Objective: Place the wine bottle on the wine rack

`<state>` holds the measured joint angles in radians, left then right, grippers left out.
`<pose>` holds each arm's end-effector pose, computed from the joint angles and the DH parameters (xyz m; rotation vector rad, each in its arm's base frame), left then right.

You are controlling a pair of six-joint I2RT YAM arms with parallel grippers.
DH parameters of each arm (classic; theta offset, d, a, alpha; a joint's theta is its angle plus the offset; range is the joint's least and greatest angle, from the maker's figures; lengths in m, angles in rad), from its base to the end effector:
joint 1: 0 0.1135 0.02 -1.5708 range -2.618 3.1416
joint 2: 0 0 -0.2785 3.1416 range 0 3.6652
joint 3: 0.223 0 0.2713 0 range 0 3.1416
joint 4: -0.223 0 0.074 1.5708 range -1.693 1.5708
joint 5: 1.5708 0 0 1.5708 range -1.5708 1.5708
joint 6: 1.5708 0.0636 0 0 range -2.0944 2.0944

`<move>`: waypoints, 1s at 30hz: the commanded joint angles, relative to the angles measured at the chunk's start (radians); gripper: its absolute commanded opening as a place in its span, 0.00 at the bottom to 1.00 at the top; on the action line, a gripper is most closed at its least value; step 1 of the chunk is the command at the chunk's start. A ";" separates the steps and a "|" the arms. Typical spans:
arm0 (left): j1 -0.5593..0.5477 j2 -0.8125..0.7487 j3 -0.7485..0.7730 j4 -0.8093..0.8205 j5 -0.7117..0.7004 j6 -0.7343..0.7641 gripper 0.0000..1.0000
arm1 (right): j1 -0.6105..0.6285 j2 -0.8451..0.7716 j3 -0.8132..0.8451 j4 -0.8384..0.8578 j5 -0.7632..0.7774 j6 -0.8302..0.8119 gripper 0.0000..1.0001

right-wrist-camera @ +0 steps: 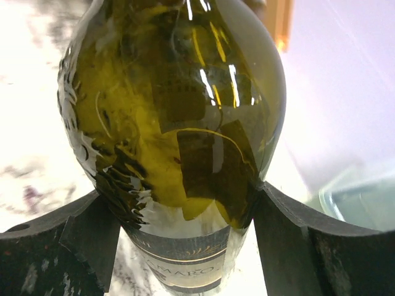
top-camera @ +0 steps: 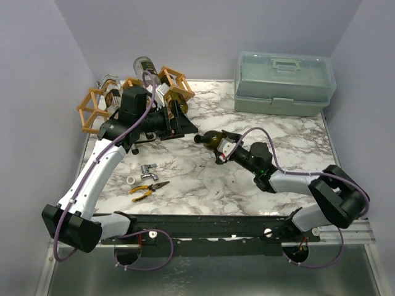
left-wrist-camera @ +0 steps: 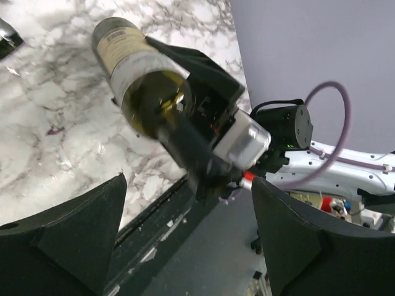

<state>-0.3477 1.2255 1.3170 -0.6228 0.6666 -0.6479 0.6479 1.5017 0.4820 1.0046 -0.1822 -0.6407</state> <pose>0.2598 -0.1360 0.3967 0.1021 2.2432 -1.2719 0.2538 0.2065 0.1953 -1.0635 1.1788 0.1501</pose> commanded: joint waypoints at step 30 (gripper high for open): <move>-0.377 0.109 -0.197 -0.256 -0.116 0.213 0.57 | 0.268 -0.225 -0.113 -0.238 -0.048 -0.472 0.00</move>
<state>-0.7074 1.2922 1.1156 -0.8642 0.5343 -0.4728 0.9100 1.3144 0.3588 0.6506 -0.2291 -1.0801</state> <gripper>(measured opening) 0.589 0.747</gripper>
